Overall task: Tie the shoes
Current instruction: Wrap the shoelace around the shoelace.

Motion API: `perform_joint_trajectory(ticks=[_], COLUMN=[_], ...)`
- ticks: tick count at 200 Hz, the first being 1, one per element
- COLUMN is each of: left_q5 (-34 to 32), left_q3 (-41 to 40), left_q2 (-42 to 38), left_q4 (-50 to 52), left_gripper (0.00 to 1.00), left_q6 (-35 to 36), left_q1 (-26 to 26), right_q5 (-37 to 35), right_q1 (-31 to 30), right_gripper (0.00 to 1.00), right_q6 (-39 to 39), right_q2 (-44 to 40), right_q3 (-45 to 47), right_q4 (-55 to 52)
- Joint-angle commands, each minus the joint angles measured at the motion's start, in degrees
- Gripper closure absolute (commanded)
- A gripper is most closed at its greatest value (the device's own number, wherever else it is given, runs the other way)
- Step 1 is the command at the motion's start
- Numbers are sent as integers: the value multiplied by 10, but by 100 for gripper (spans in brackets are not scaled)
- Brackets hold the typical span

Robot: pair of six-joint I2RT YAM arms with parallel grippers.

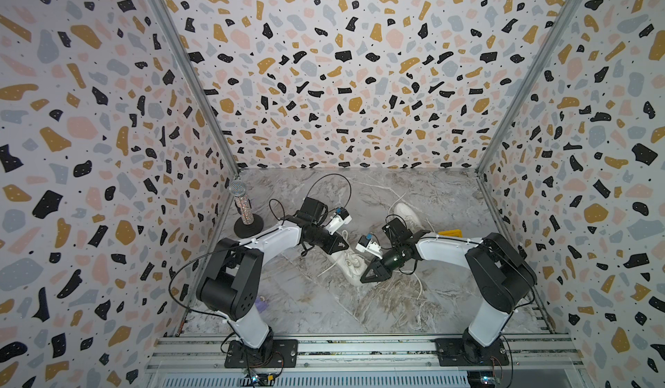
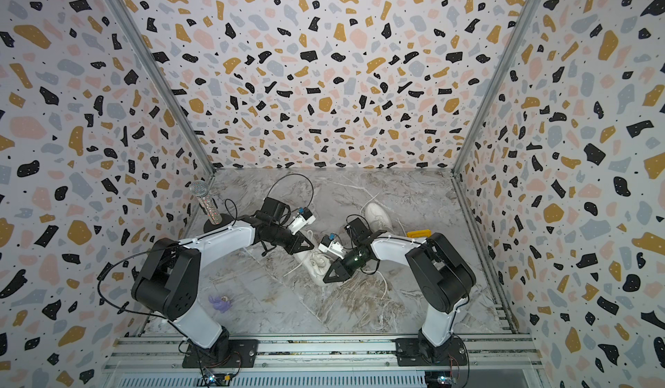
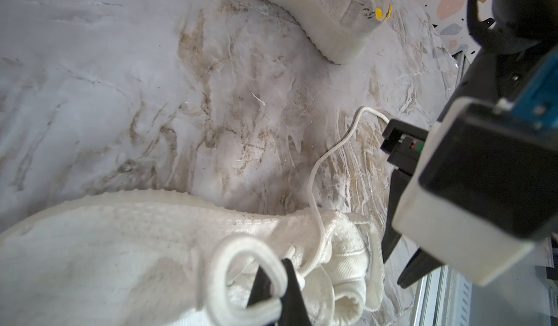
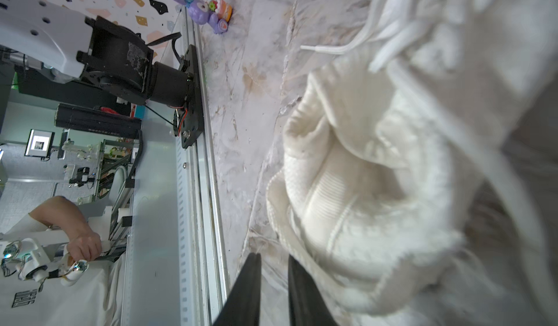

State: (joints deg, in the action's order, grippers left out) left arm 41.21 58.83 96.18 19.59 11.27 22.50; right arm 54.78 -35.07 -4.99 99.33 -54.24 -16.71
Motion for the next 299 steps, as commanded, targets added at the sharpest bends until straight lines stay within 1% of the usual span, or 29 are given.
perform_joint_trajectory(ticks=[1,16,51,77,121,146,158,178,190,198,208,223,235,248,264,278,299], left_q5=[18,21,21,17,12,13,14,18,17,19,20,21,20,20,21,19,21], left_q3=[21,23,25,28,34,34,33,31,30,30,29,30,30,30,30,31,36], left_q2=[2,6,9,10,14,16,17,18,18,17,16,16,17,19,19,19,24], left_q4=[1,0,0,1,3,4,4,4,4,4,4,4,4,4,4,4,4], left_gripper=[100,100,100,100,100,100,100,100,100,100,100,100,100,100,100,100,100], left_q6=[12,9,2,2,2,2,2,1,2,3,4,4,2,0,0,-1,-4], left_q1=[-4,-4,-4,-4,-4,-7,-9,-16,-17,-18,-18,-18,-18,-18,-18,-18,-18], right_q5=[-43,-66,-54,-31,-3,8,-2,-38,-78,-122,-196,-290,-349,-397,-447,-457,-441], right_q1=[22,22,15,-3,-38,-45,-42,-17,5,19,33,58,80,103,107,107,106], right_gripper=[74,71,65,65,66,66,66,65,65,64,64,62,61,60,57,56,54], right_q6=[-9,8,17,26,59,57,30,-40,-102,-149,-194,-244,-269,-282,-286,-270,-246], right_q2=[-52,-43,1,16,17,19,8,-28,-50,-64,-81,-106,-117,-121,-125,-120,-91], right_q3=[5,6,-10,-12,-12,-18,-25,-28,-34,-39,-40,-26,-22,-22,-5,4,-3], right_q4=[2,20,25,33,82,76,43,-37,-115,-171,-230,-284,-321,-352,-361,-353,-346])
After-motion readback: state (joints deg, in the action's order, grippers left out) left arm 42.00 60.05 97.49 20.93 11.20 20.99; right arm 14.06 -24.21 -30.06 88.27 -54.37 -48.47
